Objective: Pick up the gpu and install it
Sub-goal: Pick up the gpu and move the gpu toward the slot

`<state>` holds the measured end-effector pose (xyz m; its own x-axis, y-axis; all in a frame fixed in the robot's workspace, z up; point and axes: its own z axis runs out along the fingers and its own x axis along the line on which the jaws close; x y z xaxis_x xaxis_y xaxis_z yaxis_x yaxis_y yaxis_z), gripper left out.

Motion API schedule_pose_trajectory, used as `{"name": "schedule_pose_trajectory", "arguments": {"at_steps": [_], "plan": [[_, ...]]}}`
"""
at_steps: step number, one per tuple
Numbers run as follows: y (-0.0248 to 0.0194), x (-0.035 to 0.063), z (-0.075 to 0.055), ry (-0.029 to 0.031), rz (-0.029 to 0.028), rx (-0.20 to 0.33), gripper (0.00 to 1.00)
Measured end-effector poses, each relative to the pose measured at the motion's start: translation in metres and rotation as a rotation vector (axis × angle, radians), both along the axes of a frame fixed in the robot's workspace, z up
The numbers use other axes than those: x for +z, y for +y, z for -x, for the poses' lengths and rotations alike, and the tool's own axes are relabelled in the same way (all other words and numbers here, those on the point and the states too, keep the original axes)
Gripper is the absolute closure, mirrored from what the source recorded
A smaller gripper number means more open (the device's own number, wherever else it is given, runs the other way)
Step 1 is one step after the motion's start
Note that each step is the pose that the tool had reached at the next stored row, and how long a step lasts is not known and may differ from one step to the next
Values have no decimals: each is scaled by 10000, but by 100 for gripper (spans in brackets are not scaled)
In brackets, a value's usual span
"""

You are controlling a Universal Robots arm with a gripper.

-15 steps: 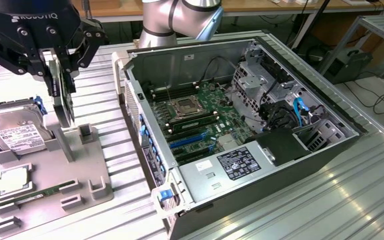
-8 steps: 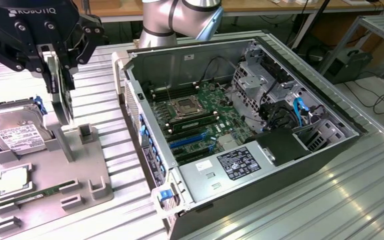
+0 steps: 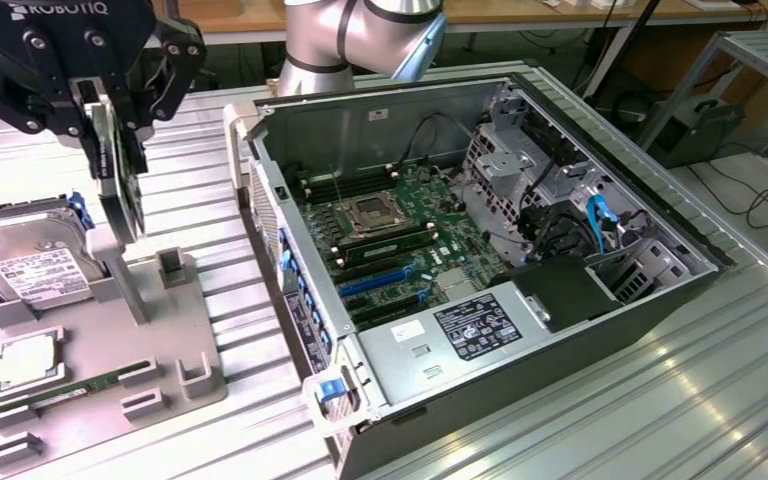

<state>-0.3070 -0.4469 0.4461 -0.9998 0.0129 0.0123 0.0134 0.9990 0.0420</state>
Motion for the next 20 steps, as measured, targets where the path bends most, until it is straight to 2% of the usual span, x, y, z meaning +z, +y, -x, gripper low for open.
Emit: {"name": "schedule_pose_trajectory", "arguments": {"at_steps": [10,15,20], "plan": [[0,81,0,1,0,0,73],[0,155,0,7,0,1,73],[0,160,0,7,2,0,73]]}}
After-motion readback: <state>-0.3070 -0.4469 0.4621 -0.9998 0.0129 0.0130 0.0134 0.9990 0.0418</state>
